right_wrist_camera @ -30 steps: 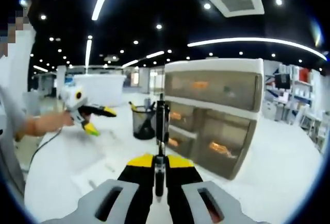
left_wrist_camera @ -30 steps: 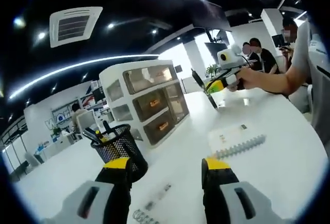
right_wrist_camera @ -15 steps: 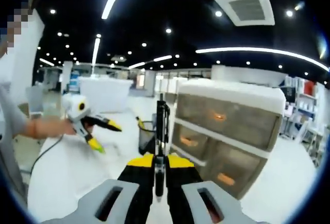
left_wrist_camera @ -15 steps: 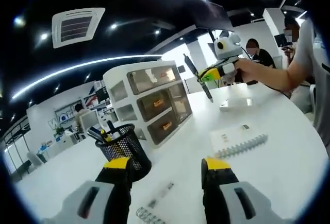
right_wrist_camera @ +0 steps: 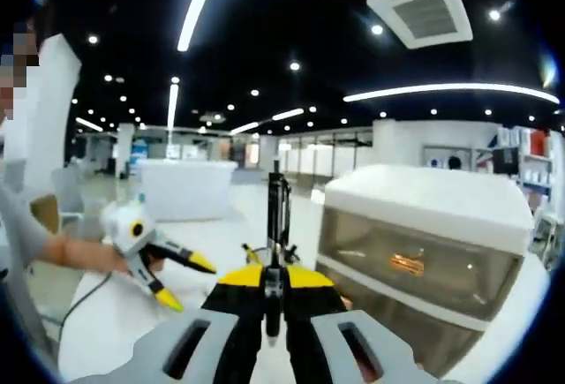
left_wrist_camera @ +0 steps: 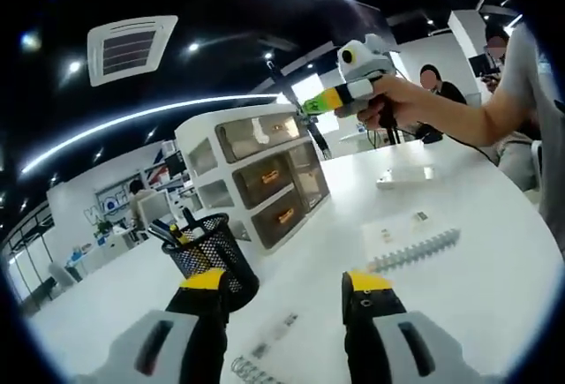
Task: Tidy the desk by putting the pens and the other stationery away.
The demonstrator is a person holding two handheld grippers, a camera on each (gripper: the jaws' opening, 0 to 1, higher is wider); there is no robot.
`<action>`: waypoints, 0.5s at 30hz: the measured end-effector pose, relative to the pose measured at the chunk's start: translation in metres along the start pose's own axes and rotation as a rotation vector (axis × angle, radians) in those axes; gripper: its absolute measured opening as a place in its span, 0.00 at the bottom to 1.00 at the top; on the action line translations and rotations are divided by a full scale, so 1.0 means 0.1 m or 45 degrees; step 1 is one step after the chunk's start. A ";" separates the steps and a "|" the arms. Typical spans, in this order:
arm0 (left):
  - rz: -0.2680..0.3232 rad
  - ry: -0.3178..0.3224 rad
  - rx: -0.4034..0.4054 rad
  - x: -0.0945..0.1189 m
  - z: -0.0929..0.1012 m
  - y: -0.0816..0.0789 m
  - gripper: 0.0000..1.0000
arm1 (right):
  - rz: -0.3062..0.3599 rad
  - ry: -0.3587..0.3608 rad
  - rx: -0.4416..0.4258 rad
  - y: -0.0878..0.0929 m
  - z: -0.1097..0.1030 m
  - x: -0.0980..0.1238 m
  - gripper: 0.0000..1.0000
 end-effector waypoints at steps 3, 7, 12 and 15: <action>-0.019 -0.004 0.005 -0.02 0.00 0.03 0.52 | 0.025 -0.015 -0.018 -0.06 -0.01 -0.14 0.06; -0.046 -0.012 0.002 -0.05 0.01 0.07 0.51 | 0.054 -0.040 -0.032 -0.13 -0.03 -0.36 0.06; -0.030 -0.043 -0.012 -0.02 0.00 0.03 0.51 | 0.062 -0.043 -0.006 -0.16 -0.03 -0.62 0.06; -0.014 -0.054 -0.002 0.01 -0.02 0.00 0.51 | 0.114 -0.012 0.025 -0.20 -0.04 -0.72 0.06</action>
Point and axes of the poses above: the point that each gripper's makers call its tool centre point, and the gripper's own axes: x roughly backward along the fingers, z roughly to its right, y roughly out of its underside, the point moved 7 cm from there along x, roughly backward along the fingers, and after that the axes turned 10 degrees about x, right-handed, at the moved point
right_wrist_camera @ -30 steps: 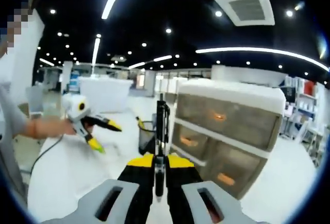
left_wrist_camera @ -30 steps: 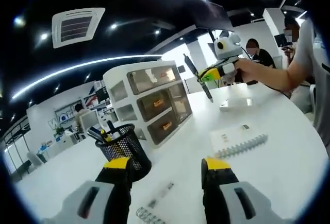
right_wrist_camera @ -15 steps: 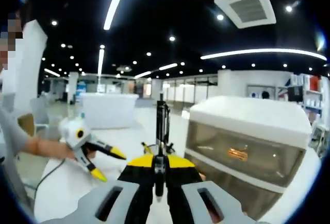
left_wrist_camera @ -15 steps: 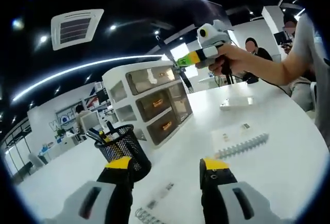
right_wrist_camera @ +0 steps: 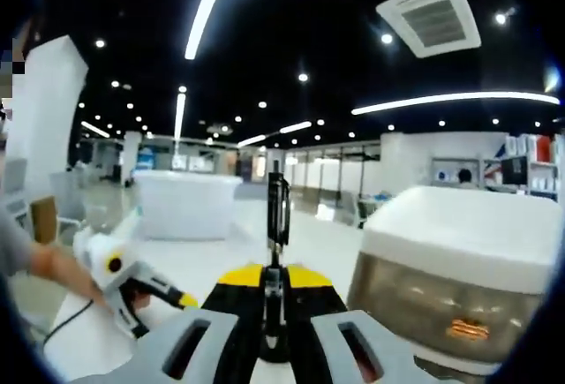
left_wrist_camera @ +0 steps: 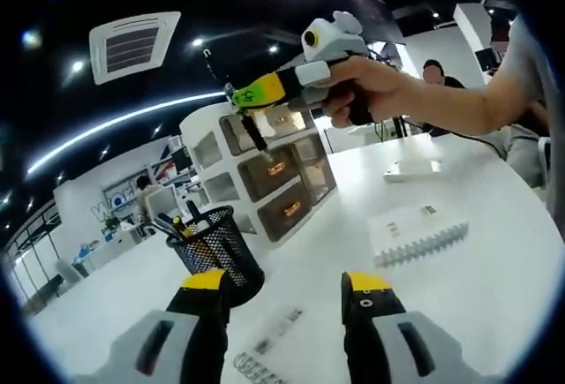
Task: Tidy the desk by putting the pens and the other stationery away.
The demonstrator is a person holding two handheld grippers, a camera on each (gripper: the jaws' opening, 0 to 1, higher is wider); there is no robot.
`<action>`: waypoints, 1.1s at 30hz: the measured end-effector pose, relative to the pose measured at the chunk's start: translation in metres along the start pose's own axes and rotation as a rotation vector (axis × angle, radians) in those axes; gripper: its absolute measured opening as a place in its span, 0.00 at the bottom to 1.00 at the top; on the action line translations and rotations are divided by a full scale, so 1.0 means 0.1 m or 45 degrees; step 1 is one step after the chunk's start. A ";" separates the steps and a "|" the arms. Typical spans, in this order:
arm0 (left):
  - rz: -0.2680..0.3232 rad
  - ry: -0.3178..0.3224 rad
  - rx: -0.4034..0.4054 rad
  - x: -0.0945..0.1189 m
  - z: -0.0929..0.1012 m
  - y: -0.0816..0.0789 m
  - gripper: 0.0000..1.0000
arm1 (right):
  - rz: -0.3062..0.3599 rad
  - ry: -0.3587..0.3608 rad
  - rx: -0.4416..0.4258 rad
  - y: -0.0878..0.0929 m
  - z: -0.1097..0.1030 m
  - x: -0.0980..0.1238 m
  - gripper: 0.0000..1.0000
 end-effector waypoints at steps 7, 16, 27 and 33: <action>-0.021 -0.006 -0.014 -0.03 0.03 0.04 0.52 | 0.081 0.051 0.018 0.01 -0.04 -0.29 0.06; -0.058 -0.010 -0.082 -0.05 0.11 0.07 0.53 | 0.052 0.093 0.035 0.16 -0.01 -0.53 0.06; -0.082 -0.005 -0.108 -0.07 0.15 0.10 0.52 | 0.020 0.112 -0.014 0.56 0.05 -0.68 0.06; -0.095 -0.010 -0.120 -0.08 0.14 0.11 0.52 | -0.030 0.094 -0.033 0.70 0.02 -0.66 0.06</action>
Point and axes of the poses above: the point that each gripper's makers call its tool centre point, and the gripper's own axes: x roughly backward along the fingers, z roughly to its right, y roughly out of its underside, the point moved 7 cm from there along x, roughly backward along the fingers, and after that the axes turned 10 degrees about x, right-handed, at the moved point
